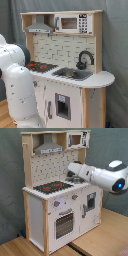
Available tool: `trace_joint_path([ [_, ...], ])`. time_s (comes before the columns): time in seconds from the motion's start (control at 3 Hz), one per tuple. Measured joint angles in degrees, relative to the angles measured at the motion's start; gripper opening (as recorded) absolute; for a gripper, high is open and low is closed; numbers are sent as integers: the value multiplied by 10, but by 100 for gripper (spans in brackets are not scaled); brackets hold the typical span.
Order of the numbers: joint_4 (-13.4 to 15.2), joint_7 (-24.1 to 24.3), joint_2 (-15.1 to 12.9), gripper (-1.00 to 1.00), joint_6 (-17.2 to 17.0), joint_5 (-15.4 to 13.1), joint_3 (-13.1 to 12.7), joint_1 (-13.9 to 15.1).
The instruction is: Play with the kitchen
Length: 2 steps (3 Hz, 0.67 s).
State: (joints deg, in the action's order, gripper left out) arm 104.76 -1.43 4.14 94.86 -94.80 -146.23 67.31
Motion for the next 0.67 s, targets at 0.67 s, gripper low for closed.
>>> trace_joint_path([
  [0.67, 34, -30, 61, 100, 34, 65, 35, -51],
])
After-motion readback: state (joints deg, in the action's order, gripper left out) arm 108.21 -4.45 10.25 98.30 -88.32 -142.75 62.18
